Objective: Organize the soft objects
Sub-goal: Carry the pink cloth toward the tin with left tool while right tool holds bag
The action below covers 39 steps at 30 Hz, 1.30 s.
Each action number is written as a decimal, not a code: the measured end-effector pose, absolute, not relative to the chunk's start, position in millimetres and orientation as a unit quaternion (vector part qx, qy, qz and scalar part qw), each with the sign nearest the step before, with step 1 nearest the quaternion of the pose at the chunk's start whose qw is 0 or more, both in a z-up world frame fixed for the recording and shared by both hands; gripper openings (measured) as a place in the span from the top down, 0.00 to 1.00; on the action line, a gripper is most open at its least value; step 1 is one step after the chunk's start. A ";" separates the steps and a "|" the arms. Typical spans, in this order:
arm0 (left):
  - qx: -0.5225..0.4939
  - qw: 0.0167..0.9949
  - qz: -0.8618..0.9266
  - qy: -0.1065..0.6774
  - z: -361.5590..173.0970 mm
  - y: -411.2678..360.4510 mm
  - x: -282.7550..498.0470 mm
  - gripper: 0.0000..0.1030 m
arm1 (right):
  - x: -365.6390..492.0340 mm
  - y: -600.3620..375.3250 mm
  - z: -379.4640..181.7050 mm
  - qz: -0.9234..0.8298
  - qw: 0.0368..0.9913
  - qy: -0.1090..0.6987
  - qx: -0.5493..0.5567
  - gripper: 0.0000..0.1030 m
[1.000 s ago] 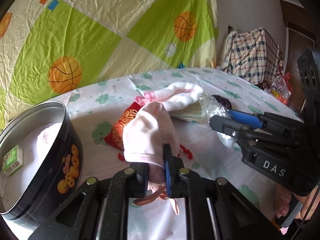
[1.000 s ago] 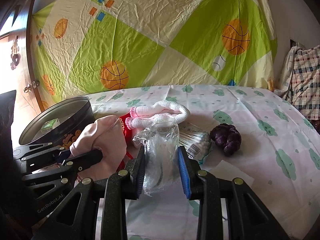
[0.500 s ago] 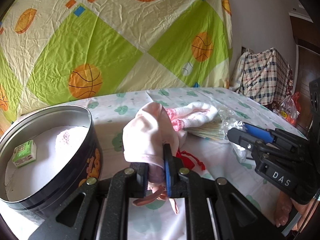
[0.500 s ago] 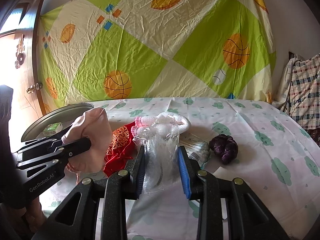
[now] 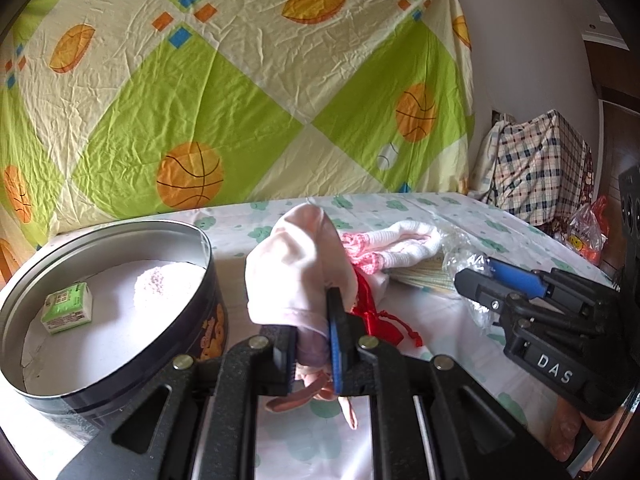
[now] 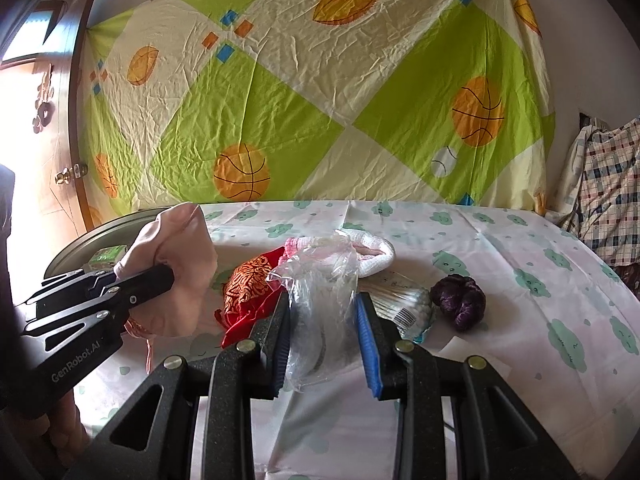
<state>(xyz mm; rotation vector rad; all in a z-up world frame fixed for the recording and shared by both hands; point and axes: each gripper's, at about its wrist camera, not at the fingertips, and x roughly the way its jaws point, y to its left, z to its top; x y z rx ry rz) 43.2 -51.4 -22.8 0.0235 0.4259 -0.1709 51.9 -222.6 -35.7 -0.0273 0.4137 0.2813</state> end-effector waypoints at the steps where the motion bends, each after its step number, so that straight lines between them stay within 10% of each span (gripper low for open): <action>1: 0.009 0.974 -0.083 0.209 -22.4 -49.6 42.5 0.89 | 51.9 -220.7 -35.3 0.141 0.969 0.204 -0.014 0.68; 39: -0.060 0.980 -0.052 0.183 -20.6 14.3 21.7 0.89 | 45.0 -141.9 -40.3 0.213 0.954 0.207 -0.047 0.68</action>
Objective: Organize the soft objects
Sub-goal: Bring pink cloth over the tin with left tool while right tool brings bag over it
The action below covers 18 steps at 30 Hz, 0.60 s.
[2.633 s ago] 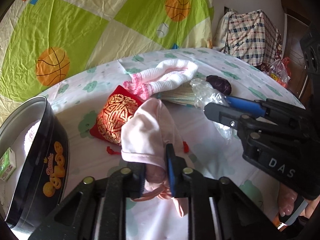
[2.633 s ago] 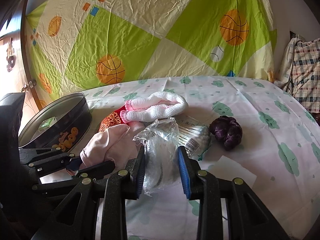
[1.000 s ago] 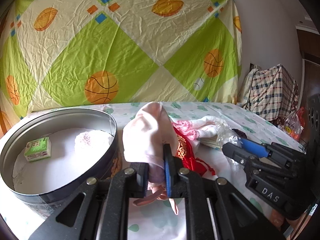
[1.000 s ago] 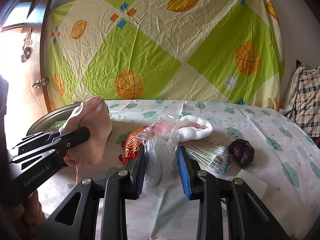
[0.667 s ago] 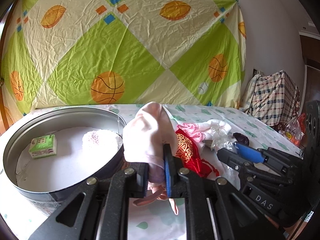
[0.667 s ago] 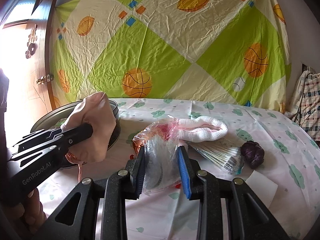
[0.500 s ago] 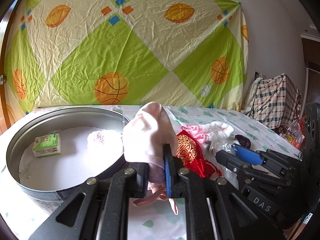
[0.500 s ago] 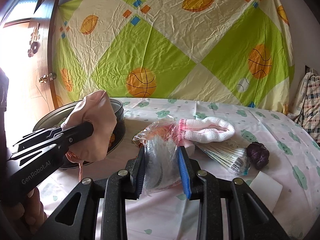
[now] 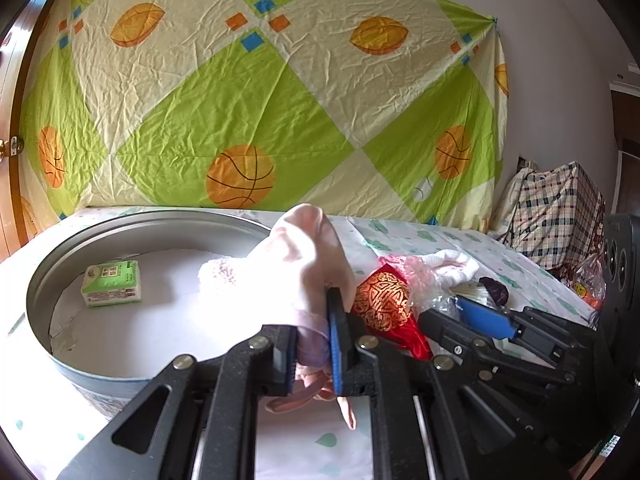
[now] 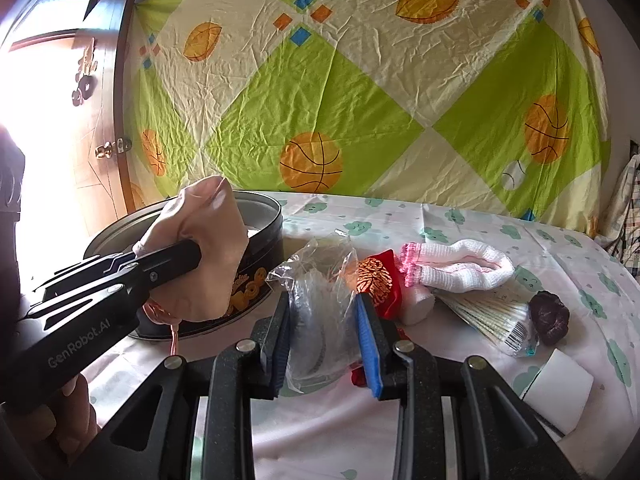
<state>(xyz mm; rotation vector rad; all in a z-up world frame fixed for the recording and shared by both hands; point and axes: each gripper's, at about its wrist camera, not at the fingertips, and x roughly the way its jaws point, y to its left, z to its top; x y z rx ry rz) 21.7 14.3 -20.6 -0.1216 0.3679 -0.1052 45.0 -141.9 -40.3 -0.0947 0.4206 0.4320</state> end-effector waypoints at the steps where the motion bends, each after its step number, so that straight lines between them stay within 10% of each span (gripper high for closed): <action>1: -0.062 0.980 -0.051 0.182 -20.7 15.8 21.2 0.89 | 45.0 -140.7 -40.2 0.214 0.953 0.207 -0.047 0.68; 18: -0.072 0.981 -0.040 0.178 -21.5 36.4 16.0 0.89 | 43.9 -125.9 -40.5 0.231 0.949 0.209 -0.050 0.68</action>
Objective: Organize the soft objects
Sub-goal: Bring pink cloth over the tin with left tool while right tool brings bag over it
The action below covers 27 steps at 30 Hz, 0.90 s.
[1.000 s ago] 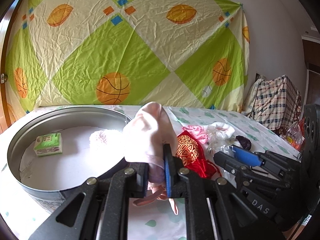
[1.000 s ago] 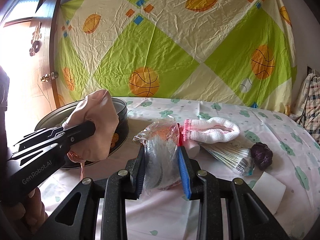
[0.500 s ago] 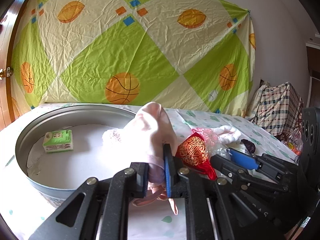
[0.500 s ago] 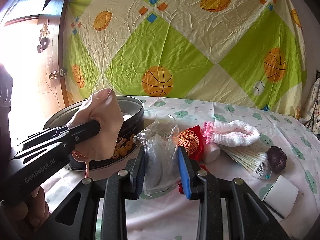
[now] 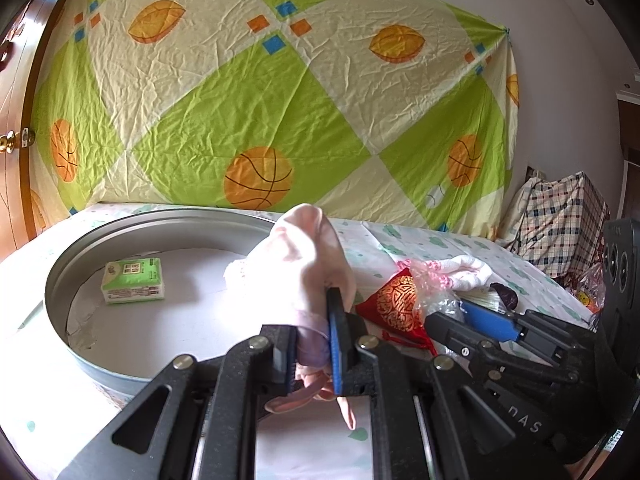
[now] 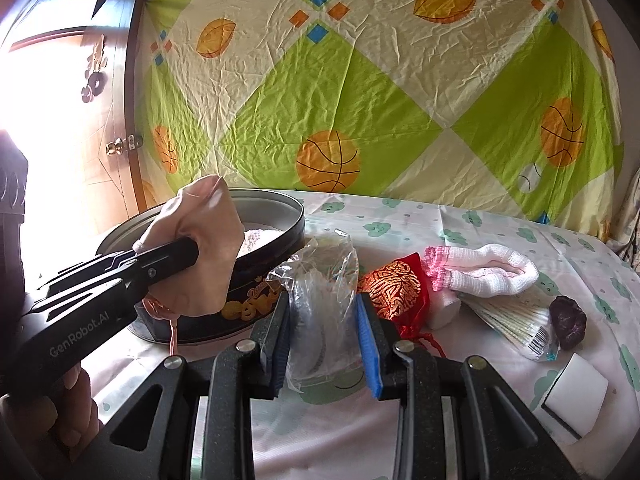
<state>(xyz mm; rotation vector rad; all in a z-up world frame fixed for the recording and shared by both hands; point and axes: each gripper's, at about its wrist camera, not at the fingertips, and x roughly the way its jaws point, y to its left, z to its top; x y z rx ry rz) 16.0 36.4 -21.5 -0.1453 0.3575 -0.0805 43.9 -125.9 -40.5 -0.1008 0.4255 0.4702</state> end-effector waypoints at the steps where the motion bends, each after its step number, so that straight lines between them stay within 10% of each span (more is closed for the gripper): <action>1: -0.073 0.981 -0.040 0.178 -21.5 37.7 15.7 0.89 | 43.9 -125.2 -40.5 0.232 0.949 0.209 -0.049 0.68; 27: -0.060 0.972 0.003 0.225 12.9 108.0 40.9 0.89 | 107.2 -55.9 32.1 0.309 0.925 0.210 -0.066 0.68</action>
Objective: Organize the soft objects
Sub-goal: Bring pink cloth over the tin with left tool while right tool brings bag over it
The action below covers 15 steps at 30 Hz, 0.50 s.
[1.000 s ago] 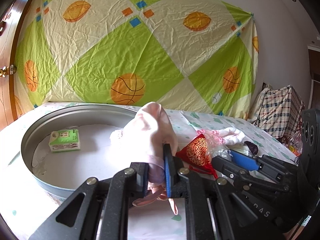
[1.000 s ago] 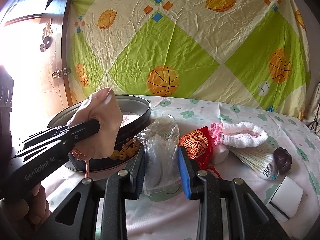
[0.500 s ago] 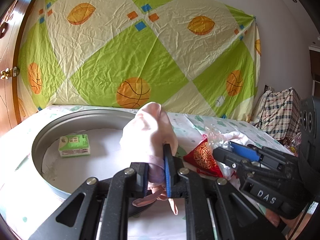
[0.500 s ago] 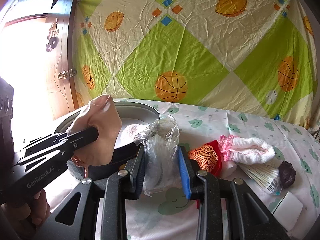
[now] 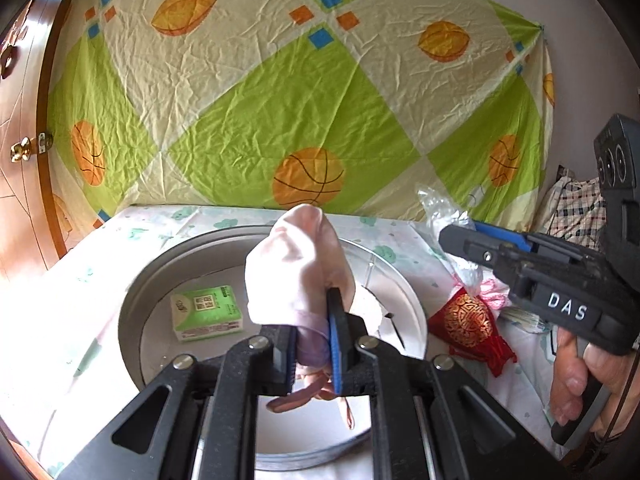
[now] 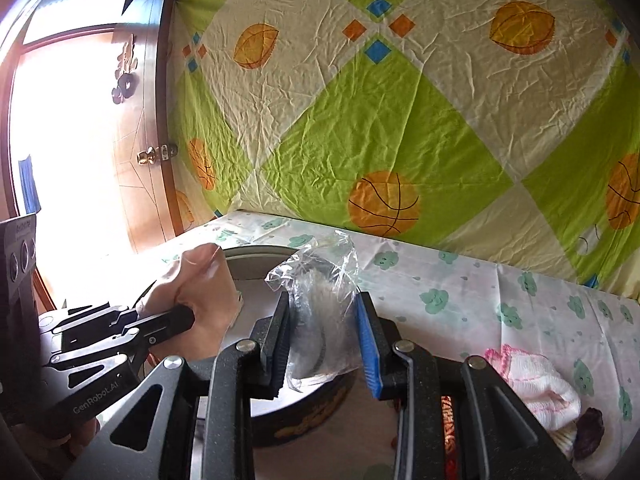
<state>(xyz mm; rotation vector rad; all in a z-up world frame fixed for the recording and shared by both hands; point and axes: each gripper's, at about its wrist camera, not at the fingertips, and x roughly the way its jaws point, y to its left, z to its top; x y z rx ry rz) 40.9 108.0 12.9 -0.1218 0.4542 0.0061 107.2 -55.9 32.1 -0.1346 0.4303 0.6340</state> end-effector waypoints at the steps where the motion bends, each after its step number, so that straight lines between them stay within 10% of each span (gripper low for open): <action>1: -0.059 0.971 0.007 0.230 14.6 113.4 44.7 0.89 | 113.8 -50.9 34.0 0.313 0.923 0.215 -0.065 0.68; 15: -0.058 0.944 0.017 0.325 19.1 151.8 108.3 0.89 | 180.8 8.2 13.5 0.324 0.897 0.285 -0.090 0.68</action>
